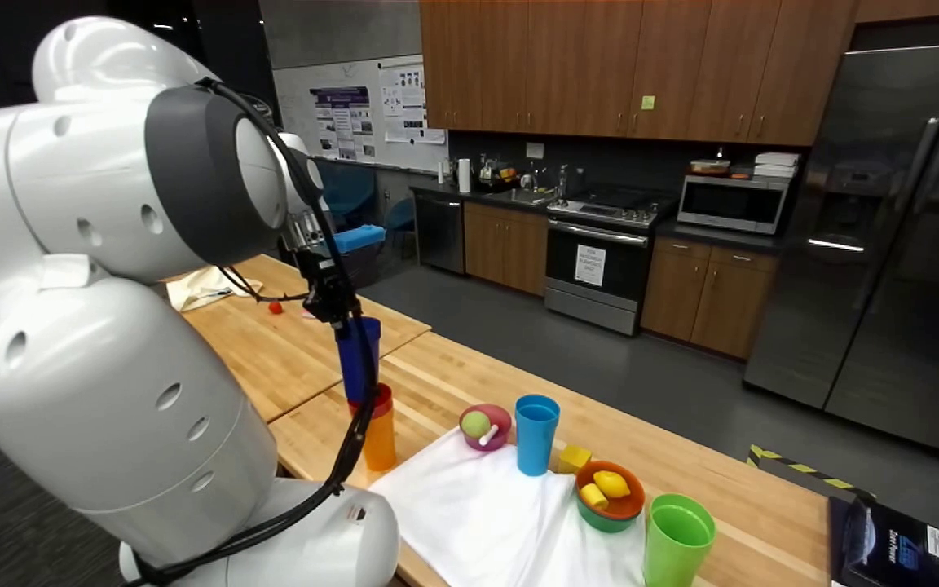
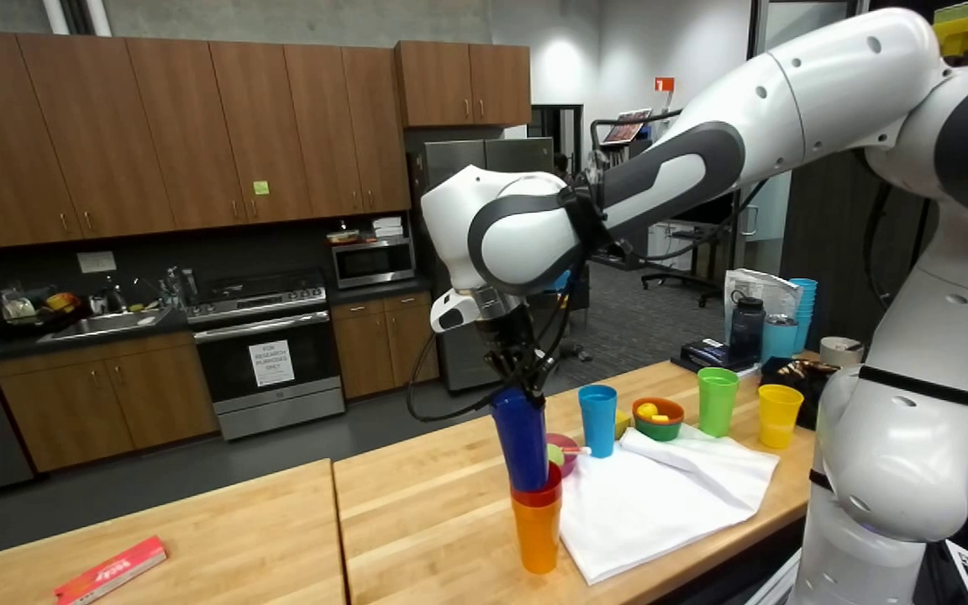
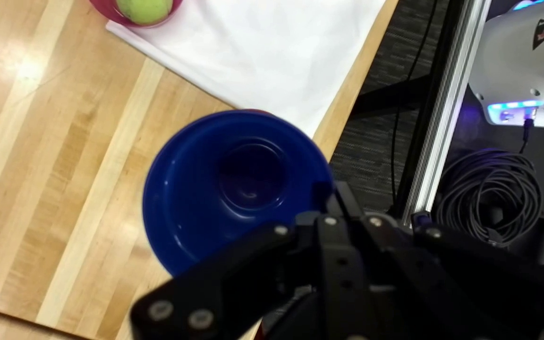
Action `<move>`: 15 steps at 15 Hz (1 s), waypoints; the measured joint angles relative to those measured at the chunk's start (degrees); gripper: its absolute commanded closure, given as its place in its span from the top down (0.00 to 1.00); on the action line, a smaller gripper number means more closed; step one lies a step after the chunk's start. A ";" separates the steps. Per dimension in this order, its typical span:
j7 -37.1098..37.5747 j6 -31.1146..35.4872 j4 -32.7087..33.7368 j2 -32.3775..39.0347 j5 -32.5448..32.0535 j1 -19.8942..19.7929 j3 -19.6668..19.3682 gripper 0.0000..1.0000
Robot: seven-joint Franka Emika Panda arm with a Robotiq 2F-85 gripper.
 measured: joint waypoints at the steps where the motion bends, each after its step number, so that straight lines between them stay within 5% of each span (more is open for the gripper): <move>1: 0.00 0.07 0.01 0.00 0.00 -0.09 -0.01 0.01; 15: 0.02 0.32 0.12 0.00 0.00 -0.84 -0.19 0.01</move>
